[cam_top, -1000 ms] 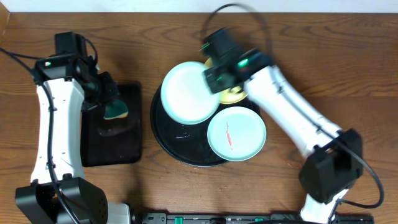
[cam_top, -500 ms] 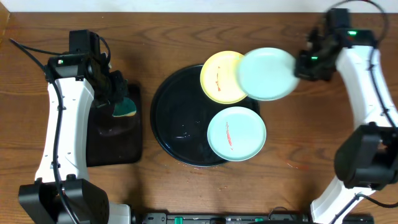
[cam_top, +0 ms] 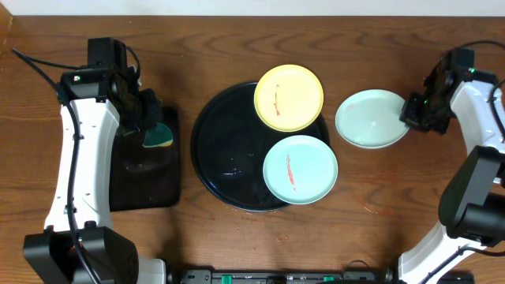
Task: Clean dirty plates on tray and stack at the side
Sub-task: 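Carry the plate right and set it on the table beside the tray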
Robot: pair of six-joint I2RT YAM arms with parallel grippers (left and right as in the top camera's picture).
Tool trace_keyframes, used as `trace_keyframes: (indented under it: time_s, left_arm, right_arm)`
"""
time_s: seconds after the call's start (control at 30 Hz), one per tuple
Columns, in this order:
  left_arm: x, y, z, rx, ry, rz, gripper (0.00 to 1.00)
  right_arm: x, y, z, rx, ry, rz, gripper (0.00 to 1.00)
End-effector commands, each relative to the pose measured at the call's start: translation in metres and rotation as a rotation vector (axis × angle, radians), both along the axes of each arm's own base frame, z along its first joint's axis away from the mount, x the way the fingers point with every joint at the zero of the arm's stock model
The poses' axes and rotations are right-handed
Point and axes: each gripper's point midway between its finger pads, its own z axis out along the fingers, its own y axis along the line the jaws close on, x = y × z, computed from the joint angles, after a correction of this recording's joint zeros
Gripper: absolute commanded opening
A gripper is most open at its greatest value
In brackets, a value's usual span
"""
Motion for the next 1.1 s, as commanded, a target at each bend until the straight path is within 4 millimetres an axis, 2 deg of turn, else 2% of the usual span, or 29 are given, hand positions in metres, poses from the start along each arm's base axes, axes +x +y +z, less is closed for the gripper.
trace_keyframes:
  time_s: [0.0,0.1,0.17,0.3,0.47,0.5,0.67,0.7,0.77,0.83,1.0,1.07]
  left_arm:
    - [0.000,-0.002,0.000,-0.006,-0.002,-0.013,0.07]
    - [0.000,-0.002,0.000,-0.007,-0.002,-0.013,0.08]
    - [0.000,-0.002,0.000,-0.007,-0.002,-0.013,0.07]
    - [0.000,-0.002,0.000,-0.007,-0.002,-0.013,0.07]
    - [0.000,-0.002,0.000,-0.007,-0.003,-0.013,0.07]
    - [0.000,-0.002,0.000,-0.007,-0.003,-0.013,0.07]
    - [0.000,-0.002,0.000,-0.007,-0.003,-0.013,0.07]
    - [0.000,-0.002,0.000,-0.006,-0.003,-0.013,0.08]
    - [0.000,-0.002,0.000,-0.007,-0.003,-0.013,0.08]
    - [0.000,-0.002,0.000,-0.007,-0.003,-0.013,0.07]
    - [0.000,-0.002,0.000,-0.007,-0.003,-0.013,0.07]
    - [0.000,-0.002,0.000,-0.006,-0.003,-0.013,0.07]
  right_arm:
    - [-0.005,-0.002,-0.008,-0.020,-0.007,0.022,0.01]
    - [-0.009,-0.006,-0.015,-0.045,0.006,0.018,0.02]
    - [-0.011,-0.006,-0.016,-0.046,0.014,0.023,0.13]
    - [-0.018,0.001,-0.015,-0.006,0.039,0.029,0.24]
    - [-0.026,0.030,0.002,0.147,0.043,0.112,0.27]
    - [-0.027,0.042,0.016,0.185,0.022,0.149,0.28]
    - [-0.028,0.079,0.056,0.215,-0.070,0.258,0.29]
    - [-0.031,0.098,0.068,0.208,-0.093,0.315,0.28]
    - [-0.035,0.116,0.072,0.209,-0.093,0.365,0.28]
    - [-0.043,0.133,0.069,0.202,-0.055,0.390,0.27]
    - [-0.072,0.162,0.042,0.164,0.072,0.389,0.25]
    - [-0.080,0.168,0.035,0.161,0.103,0.387,0.25]
